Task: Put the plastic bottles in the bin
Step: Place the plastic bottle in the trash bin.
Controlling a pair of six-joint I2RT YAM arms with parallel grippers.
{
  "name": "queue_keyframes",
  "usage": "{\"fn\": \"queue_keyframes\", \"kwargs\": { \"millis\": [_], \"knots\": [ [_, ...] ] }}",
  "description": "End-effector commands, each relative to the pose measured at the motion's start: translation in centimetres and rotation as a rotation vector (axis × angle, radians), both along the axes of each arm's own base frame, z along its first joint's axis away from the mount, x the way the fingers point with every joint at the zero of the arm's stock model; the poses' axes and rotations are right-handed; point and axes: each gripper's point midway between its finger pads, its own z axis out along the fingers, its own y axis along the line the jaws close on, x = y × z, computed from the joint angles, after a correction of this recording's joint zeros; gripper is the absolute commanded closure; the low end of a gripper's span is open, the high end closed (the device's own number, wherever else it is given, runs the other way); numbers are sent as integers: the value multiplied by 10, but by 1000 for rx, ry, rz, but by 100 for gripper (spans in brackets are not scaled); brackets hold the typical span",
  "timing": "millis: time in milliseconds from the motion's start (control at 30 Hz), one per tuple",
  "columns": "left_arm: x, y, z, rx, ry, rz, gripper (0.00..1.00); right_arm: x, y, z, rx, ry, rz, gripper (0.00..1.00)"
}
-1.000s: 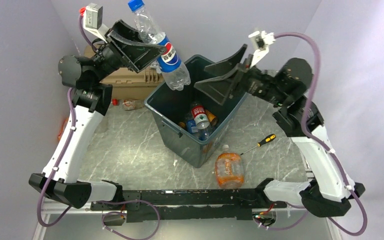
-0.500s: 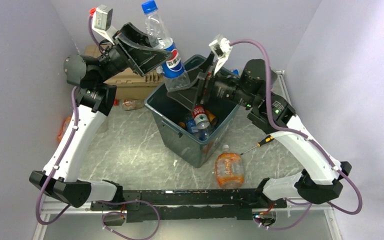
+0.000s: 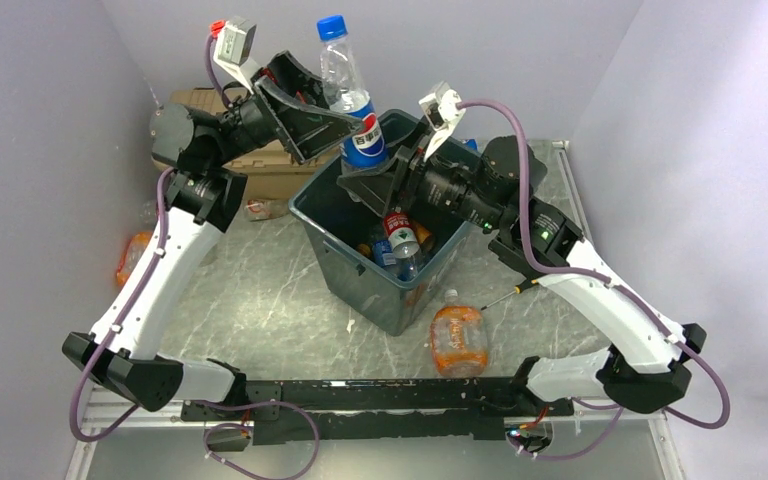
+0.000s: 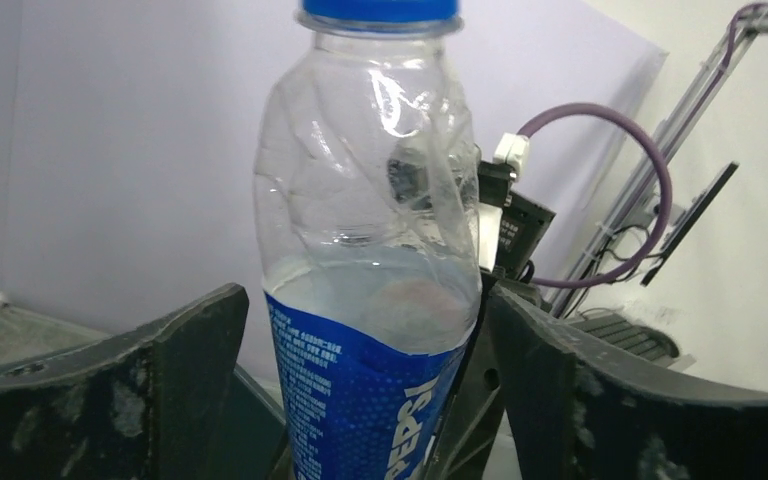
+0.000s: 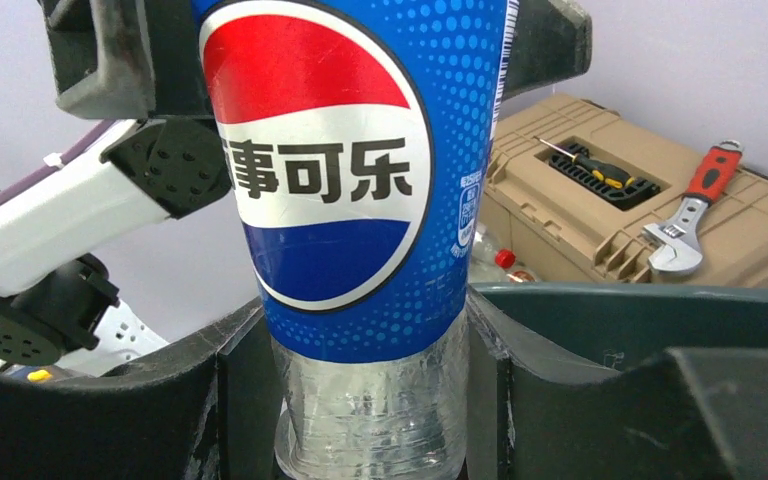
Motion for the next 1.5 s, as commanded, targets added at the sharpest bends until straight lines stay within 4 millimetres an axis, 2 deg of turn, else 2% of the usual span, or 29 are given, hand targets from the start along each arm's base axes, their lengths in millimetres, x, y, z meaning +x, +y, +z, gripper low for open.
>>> {"fn": "queue_keyframes", "kwargs": {
  "millis": [0,200,367,500,667,767,933,1033,1267,1300,1333,1367,1400,1467],
  "knots": [
    [-16,12,22,-28,-93,61,1,-5,-18,28,95,-90,-47,66],
    [-24,28,53,-67,-200,193,1,-10,-19,15,83,-81,-23,70],
    [-24,26,69,-74,-231,176,3,-14,-19,8,70,-81,-10,72],
    [-9,22,64,-43,-166,200,9,-14,-19,3,55,-81,-10,72],
    [-1,10,54,12,-113,131,17,-13,-18,-1,25,-89,-15,73],
    [1,8,54,14,-106,121,17,-14,-16,-6,4,-91,-18,73],
    [7,7,51,31,-90,144,12,-14,-14,-12,-24,-97,-22,74],
    [7,8,50,27,-94,146,21,-14,-13,-17,-41,-97,-23,74],
    [0,8,51,24,-110,120,69,-11,-13,-27,-72,-82,-42,74],
    [-1,8,50,25,-110,118,79,-10,-14,-27,-71,-74,-50,71],
    [-1,8,50,27,-111,118,88,-9,-16,-26,-66,-64,-61,60],
    [-2,9,49,27,-111,123,96,-10,-19,-24,-57,-56,-68,44],
    [-1,10,48,28,-112,130,100,-12,-23,-20,-48,-46,-75,30],
    [-2,12,47,26,-128,155,100,-19,-37,-8,-23,-42,-90,1]
  ]
}}
